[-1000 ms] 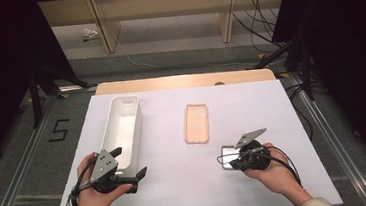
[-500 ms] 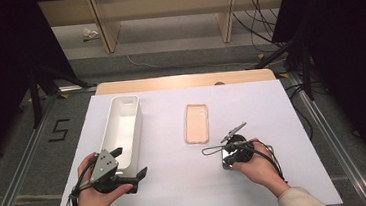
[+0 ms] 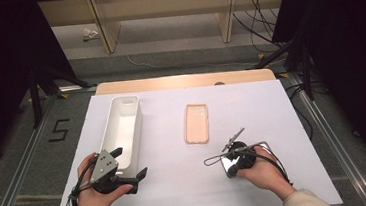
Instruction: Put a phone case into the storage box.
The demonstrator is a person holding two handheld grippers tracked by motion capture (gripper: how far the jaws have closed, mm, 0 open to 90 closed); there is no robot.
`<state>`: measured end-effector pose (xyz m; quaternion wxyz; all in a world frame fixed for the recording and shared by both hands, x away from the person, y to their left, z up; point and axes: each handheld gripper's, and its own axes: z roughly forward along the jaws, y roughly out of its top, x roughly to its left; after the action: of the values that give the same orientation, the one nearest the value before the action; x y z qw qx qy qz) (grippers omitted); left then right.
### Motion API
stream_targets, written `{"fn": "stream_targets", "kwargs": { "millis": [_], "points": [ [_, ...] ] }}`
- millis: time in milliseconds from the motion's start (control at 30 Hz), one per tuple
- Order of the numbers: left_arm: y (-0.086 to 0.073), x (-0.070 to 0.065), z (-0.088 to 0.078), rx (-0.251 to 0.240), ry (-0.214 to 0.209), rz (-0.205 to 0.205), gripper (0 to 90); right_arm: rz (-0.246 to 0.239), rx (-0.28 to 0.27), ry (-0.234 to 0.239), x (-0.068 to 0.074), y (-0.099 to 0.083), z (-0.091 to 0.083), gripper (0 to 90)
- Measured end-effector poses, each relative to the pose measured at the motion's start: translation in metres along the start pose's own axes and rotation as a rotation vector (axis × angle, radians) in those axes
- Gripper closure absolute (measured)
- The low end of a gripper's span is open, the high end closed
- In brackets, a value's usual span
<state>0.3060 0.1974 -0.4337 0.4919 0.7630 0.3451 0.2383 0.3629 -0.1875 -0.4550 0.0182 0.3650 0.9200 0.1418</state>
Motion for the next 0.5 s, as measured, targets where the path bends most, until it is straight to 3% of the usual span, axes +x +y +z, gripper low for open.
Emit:
{"fn": "stream_targets", "kwargs": {
  "millis": [267,300,433,500],
  "points": [
    [0.000,0.000,0.000,0.001,0.001,0.002,0.0,-0.044,0.092,-0.010,0.002,-0.016,-0.008,90.0],
    [0.000,0.000,0.000,0.001,0.001,0.001,0.0,-0.058,0.123,-0.018,0.002,-0.019,-0.009,90.0],
    [0.000,0.000,0.000,0.001,0.000,-0.001,0.0,-0.042,0.179,-0.018,-0.002,-0.030,-0.014,90.0],
    [0.000,0.000,0.000,0.001,-0.001,0.000,0.0,-0.038,0.179,-0.018,-0.004,-0.031,-0.014,90.0]
  ]
}}
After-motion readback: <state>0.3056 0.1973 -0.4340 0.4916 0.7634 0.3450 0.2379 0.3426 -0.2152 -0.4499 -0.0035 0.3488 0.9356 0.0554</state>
